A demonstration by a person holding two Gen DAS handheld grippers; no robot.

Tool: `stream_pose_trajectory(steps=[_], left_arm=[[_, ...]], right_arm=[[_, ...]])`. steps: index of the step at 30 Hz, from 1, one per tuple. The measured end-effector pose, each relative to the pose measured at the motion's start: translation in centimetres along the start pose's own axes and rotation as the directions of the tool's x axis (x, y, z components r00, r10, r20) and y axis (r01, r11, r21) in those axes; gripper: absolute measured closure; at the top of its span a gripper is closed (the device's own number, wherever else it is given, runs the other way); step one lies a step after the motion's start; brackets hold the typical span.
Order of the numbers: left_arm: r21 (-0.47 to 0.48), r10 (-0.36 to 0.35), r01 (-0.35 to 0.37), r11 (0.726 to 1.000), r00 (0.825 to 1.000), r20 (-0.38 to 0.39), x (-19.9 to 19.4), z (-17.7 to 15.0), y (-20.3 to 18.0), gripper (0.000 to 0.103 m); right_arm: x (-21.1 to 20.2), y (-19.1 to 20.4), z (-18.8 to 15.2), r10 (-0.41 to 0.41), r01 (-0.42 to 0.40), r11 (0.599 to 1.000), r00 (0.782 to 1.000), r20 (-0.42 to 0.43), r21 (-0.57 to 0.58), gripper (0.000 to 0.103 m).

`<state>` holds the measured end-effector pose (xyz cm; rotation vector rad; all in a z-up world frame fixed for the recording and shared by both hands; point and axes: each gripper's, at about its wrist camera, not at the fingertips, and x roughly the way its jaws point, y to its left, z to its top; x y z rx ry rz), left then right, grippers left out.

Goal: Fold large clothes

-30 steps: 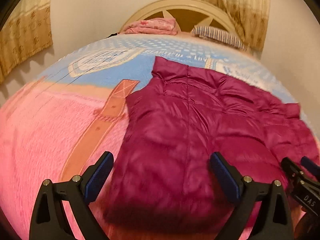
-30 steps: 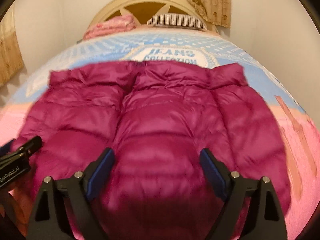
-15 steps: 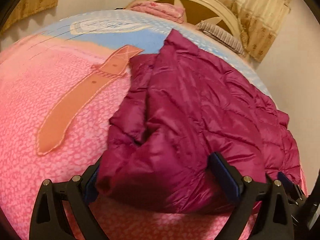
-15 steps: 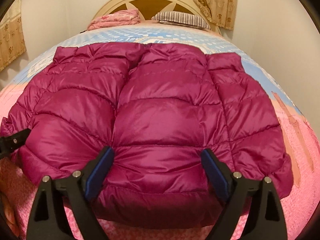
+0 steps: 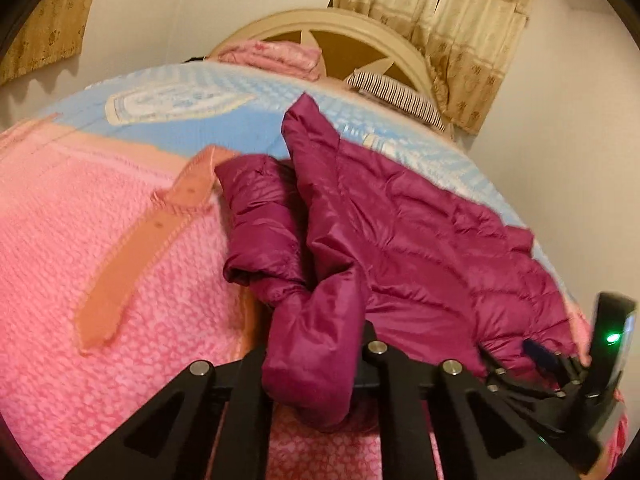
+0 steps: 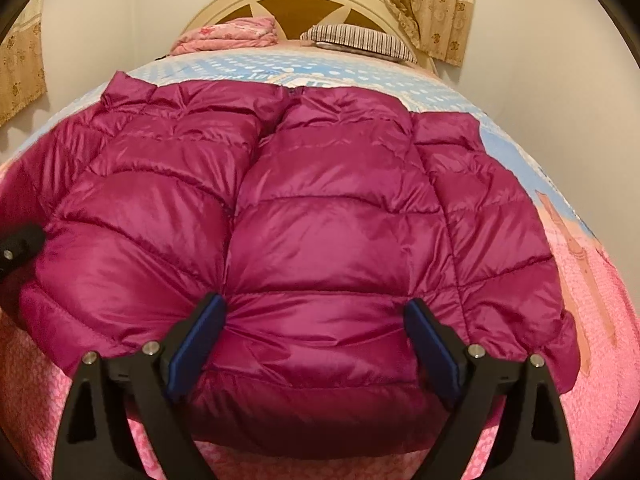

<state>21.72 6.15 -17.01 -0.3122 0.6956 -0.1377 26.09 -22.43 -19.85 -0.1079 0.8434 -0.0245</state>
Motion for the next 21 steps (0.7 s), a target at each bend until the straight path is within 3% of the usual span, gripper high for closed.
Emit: stream_pose_trajectory(steps=[7, 12, 16, 21], left_arm=[[0.075, 0.034, -0.042, 0.996, 0.993, 0.112, -6.3, 2.1, 0.4, 0.095], [0.162, 0.065, -0.093, 0.982, 0.984, 0.168, -10.0, 3.6, -0.4, 0.095], [0.247, 0.047, -0.097, 0.964, 0.979, 0.199, -11.2, 4.3, -3.3, 0.095], [0.366, -0.008, -0.072, 0.928, 0.977, 0.213, -10.0, 4.5, -8.7, 0.095]], right_arm=[[-0.8, 4.1, 0.2, 0.029, -0.029, 0.998, 1.000, 0.011, -0.055, 0.010], [-2.3, 6.9, 0.3, 0.173, -0.171, 0.982, 0.985, 0.020, -0.084, 0.011], [-4.8, 3.5, -0.1, 0.251, -0.250, 0.968, 0.966, 0.058, -0.020, 0.011], [-7.5, -5.1, -0.4, 0.180, -0.187, 0.980, 0.978, 0.109, 0.062, 0.011]])
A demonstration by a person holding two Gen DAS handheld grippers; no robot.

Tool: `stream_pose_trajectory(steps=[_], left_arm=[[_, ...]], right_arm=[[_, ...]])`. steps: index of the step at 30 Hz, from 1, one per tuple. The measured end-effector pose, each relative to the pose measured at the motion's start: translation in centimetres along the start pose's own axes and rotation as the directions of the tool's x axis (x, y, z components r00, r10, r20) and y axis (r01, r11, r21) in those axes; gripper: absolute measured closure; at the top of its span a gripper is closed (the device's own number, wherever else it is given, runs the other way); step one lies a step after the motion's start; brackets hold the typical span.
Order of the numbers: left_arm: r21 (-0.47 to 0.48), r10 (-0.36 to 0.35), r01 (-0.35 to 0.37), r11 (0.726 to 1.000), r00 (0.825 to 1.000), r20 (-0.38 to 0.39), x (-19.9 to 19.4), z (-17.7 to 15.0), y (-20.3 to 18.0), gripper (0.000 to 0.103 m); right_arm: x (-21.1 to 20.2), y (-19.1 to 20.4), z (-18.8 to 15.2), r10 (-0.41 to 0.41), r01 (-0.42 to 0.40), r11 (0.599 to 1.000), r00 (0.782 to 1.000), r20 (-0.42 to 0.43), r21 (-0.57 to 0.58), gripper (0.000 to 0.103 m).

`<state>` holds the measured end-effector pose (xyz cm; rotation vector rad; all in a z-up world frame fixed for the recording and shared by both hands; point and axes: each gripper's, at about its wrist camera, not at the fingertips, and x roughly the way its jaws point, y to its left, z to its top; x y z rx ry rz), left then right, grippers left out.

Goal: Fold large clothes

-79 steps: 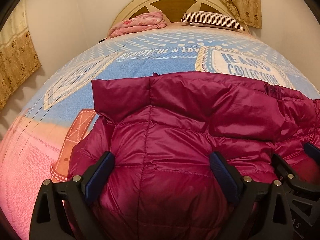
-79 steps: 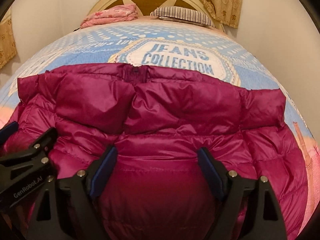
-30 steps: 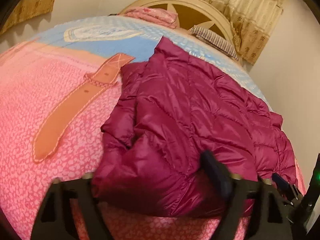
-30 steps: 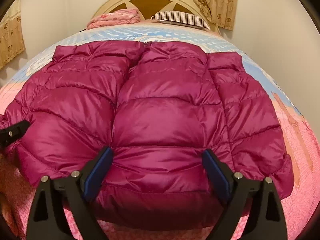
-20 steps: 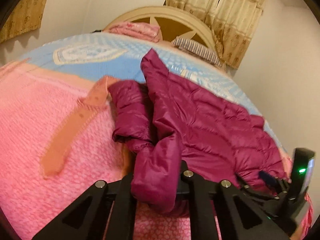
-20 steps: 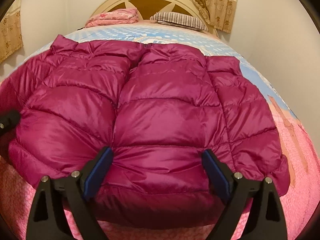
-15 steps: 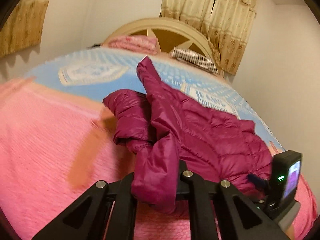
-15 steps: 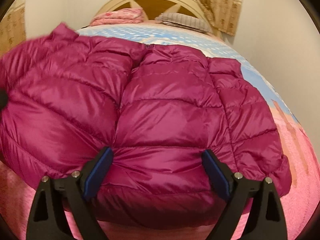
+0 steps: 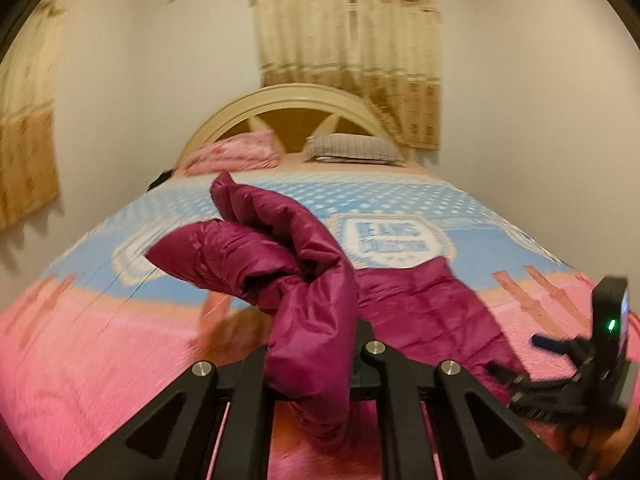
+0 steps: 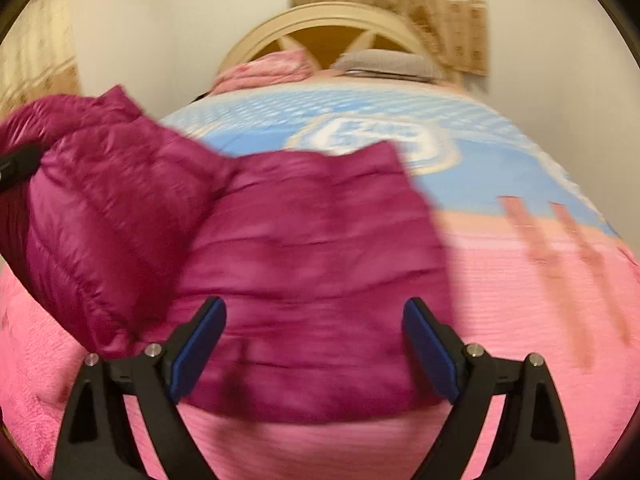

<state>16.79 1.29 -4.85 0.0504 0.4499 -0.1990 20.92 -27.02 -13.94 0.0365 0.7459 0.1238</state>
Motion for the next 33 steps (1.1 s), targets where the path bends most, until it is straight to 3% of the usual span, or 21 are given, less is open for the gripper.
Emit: stream_pose_trajectory(steps=[5, 10, 16, 20, 26, 27, 30, 31, 33], left_arm=[[0.117, -0.089, 0.090, 0.989, 0.996, -0.017, 2.0, 0.2, -6.3, 0.095], [0.261, -0.117, 0.138, 0.955, 0.989, -0.093, 5.9, -2.2, -13.3, 0.095], [0.368, -0.117, 0.182, 0.912, 0.974, -0.192, 9.7, -6.1, -17.9, 0.095], [0.391, -0.090, 0.159, 0.907, 0.978, -0.189, 10.1, -7.4, -18.5, 0.093], [0.410, -0.048, 0.122, 0.904, 0.981, -0.186, 9.9, -6.6, -19.7, 0.086], [0.417, -0.042, 0.117, 0.902, 0.982, -0.185, 9.7, -6.5, -20.1, 0.083], [0.415, -0.054, 0.129, 0.900, 0.981, -0.187, 9.3, -6.1, -21.2, 0.056], [0.420, -0.054, 0.121, 0.899, 0.984, -0.168, 8.6, -5.9, -21.5, 0.041], [0.461, -0.051, 0.087, 0.883, 0.995, -0.091, 6.7, -5.6, -22.5, 0.024]], right_arm=[[-1.9, -9.4, -0.6, -0.158, 0.157, 0.981, 0.987, -0.001, 0.110, 0.010], [-1.9, -15.3, -1.6, -0.226, 0.229, 0.951, 0.973, -0.036, 0.209, 0.010], [-1.5, -19.0, -2.9, -0.263, 0.277, 0.926, 0.961, -0.090, 0.257, 0.010], [-1.5, -20.3, -3.8, -0.267, 0.290, 0.915, 0.956, -0.119, 0.279, 0.010], [-0.7, -20.2, -4.3, -0.239, 0.269, 0.917, 0.962, -0.135, 0.293, 0.010], [-0.7, -20.1, -4.4, -0.237, 0.267, 0.918, 0.962, -0.134, 0.293, 0.010], [-0.6, -20.0, -4.4, -0.232, 0.262, 0.920, 0.964, -0.131, 0.293, 0.010], [-0.6, -20.0, -4.4, -0.232, 0.262, 0.920, 0.964, -0.131, 0.293, 0.010], [-0.6, -20.1, -4.5, -0.231, 0.260, 0.920, 0.964, -0.129, 0.295, 0.010]])
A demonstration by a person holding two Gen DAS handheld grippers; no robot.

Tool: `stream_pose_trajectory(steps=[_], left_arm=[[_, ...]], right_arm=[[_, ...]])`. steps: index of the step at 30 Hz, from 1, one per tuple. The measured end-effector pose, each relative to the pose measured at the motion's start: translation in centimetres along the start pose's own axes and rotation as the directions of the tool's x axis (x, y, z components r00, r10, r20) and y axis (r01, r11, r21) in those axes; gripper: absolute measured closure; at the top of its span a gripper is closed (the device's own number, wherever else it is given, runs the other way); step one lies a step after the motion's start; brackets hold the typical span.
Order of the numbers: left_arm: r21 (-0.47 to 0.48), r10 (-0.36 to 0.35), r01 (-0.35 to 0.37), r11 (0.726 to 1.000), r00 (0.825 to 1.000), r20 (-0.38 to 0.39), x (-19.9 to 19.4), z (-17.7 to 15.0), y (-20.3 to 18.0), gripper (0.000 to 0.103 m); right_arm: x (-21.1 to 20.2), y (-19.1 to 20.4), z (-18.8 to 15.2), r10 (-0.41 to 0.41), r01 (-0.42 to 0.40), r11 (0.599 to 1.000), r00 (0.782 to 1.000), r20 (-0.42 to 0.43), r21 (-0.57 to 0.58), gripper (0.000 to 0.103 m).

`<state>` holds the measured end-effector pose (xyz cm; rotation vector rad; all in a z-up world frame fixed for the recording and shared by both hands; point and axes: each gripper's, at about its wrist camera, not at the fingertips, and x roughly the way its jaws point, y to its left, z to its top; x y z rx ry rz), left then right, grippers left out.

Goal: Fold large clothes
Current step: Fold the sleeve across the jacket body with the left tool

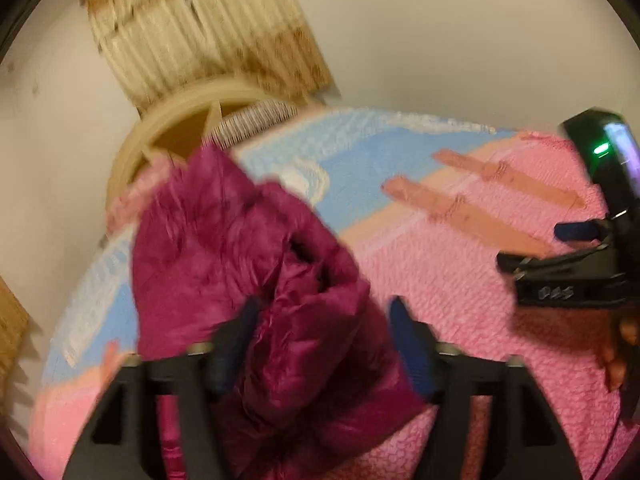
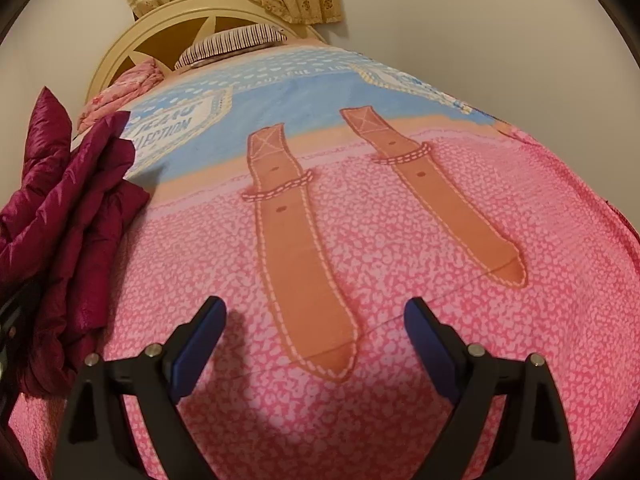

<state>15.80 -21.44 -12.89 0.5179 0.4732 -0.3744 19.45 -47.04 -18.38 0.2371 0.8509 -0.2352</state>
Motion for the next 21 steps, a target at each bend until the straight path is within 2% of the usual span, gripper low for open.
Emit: stream_pose_trajectory(steps=[2, 4, 8, 11, 13, 15, 21], left_arm=[[0.019, 0.000, 0.000, 1.000, 1.000, 0.024, -1.0, 0.5, -0.5, 0.021], [-0.001, -0.022, 0.022, 1.000, 0.999, 0.026, -1.9, 1.2, 0.0, 0.021], [-0.048, 0.033, -0.030, 0.998, 0.997, 0.072, -3.9, 1.2, 3.2, 0.021], [-0.091, 0.093, -0.089, 0.992, 0.994, 0.048, -3.4, 0.3, 6.8, 0.021], [-0.121, 0.141, -0.141, 0.983, 0.990, -0.007, -2.2, -0.7, 9.4, 0.021], [-0.166, 0.168, -0.173, 0.971, 0.985, -0.045, -1.4, -1.8, 12.1, 0.021], [-0.250, 0.231, -0.244, 0.937, 0.970, -0.082, 0.7, -3.3, 17.0, 0.021]], right_arm=[[-0.1, 0.0, 0.0, -0.001, 0.001, 1.000, 1.000, 0.001, 0.000, 0.010], [0.0, 0.0, 0.0, 0.000, 0.000, 1.000, 1.000, 0.001, -0.001, 0.010], [-0.2, -0.2, 0.0, 0.010, -0.010, 1.000, 1.000, 0.002, 0.008, 0.010], [-0.2, 0.1, 0.0, 0.010, -0.010, 1.000, 1.000, 0.002, 0.004, 0.010], [-0.2, 0.4, -0.1, 0.017, -0.017, 1.000, 1.000, 0.005, 0.000, 0.010], [-0.2, 0.9, -0.2, 0.023, -0.023, 1.000, 1.000, 0.007, -0.008, 0.010], [-1.5, 2.8, 0.5, 0.064, -0.063, 0.998, 0.998, 0.029, -0.021, 0.010]])
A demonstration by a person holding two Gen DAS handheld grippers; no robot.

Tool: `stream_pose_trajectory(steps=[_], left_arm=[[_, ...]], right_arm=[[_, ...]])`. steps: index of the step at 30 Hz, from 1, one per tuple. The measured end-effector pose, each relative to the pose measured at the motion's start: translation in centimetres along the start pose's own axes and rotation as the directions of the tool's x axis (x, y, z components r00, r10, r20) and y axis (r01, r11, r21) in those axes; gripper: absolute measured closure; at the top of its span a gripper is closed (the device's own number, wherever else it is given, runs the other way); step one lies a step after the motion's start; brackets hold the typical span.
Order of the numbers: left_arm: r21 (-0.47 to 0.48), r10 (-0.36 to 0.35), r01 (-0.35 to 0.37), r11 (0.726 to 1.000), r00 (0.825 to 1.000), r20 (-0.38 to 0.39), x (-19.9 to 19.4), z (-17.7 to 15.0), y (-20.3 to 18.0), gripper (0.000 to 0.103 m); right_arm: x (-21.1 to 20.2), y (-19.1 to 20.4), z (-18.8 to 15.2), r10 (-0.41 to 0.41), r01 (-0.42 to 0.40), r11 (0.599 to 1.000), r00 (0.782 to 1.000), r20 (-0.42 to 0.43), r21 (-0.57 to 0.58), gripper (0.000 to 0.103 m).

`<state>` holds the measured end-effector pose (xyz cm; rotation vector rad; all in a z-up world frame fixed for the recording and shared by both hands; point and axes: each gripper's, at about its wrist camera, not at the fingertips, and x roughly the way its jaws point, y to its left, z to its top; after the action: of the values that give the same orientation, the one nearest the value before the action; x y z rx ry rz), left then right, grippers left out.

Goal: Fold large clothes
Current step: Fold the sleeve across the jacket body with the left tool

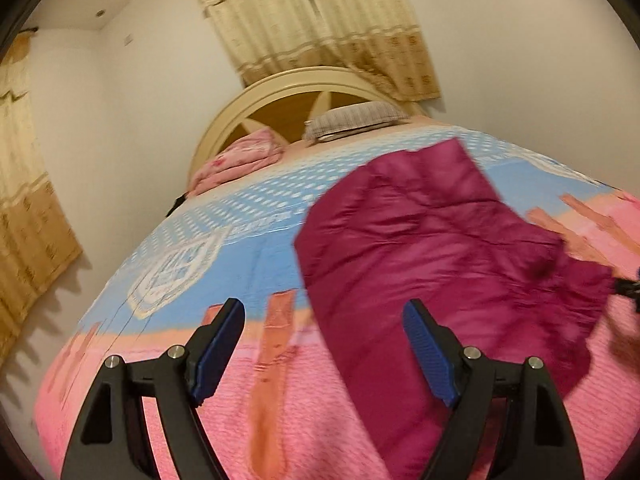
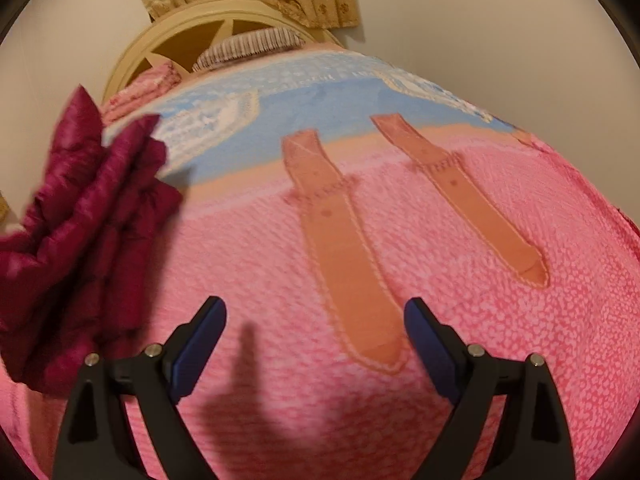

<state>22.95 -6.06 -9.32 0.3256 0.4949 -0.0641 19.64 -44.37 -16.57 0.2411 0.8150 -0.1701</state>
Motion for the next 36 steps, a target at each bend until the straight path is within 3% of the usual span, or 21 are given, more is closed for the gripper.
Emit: stream_pose_trajectory(steps=[7, 13, 18, 20, 23, 28, 33, 36], left_arm=[[-0.074, 0.061, -0.070, 0.995, 0.991, -0.119, 6.6, 0.4, 1.2, 0.021], [-0.111, 0.119, -0.133, 0.985, 0.985, -0.126, 9.4, 3.0, 1.7, 0.021], [-0.142, 0.105, -0.119, 0.983, 0.989, -0.106, 10.1, 4.5, 1.6, 0.021], [-0.149, 0.090, -0.107, 0.983, 0.989, -0.119, 11.1, 4.7, 1.4, 0.021], [-0.185, 0.053, -0.079, 0.979, 0.988, -0.144, 12.3, 4.5, 1.5, 0.021], [-0.228, -0.036, -0.006, 0.974, 0.983, -0.180, 14.0, 2.8, -0.3, 0.021], [-0.156, 0.002, -0.034, 0.987, 0.981, -0.196, 15.0, 1.9, -3.2, 0.020], [-0.170, -0.002, -0.032, 0.985, 0.980, -0.198, 15.4, 1.4, -3.4, 0.016]], right_arm=[[-2.0, 6.2, 5.1, 0.087, -0.083, 0.994, 0.995, 0.058, -0.070, 0.025], [-2.5, 13.1, 10.4, 0.155, -0.144, 0.984, 0.983, 0.101, -0.109, 0.037], [-1.6, 18.9, 13.0, 0.236, -0.226, 0.968, 0.968, 0.088, -0.110, 0.038], [0.3, 20.5, 13.3, 0.231, -0.222, 0.968, 0.971, 0.068, -0.112, 0.038], [3.9, 20.3, 12.4, 0.180, -0.176, 0.979, 0.983, 0.027, -0.102, 0.042], [8.6, 16.7, 9.5, 0.124, -0.126, 0.991, 0.991, -0.047, -0.049, 0.042], [9.6, 15.0, 8.7, 0.115, -0.116, 0.992, 0.993, -0.033, -0.043, 0.042], [10.1, 14.7, 8.6, 0.118, -0.120, 0.992, 0.992, -0.040, -0.037, 0.042]])
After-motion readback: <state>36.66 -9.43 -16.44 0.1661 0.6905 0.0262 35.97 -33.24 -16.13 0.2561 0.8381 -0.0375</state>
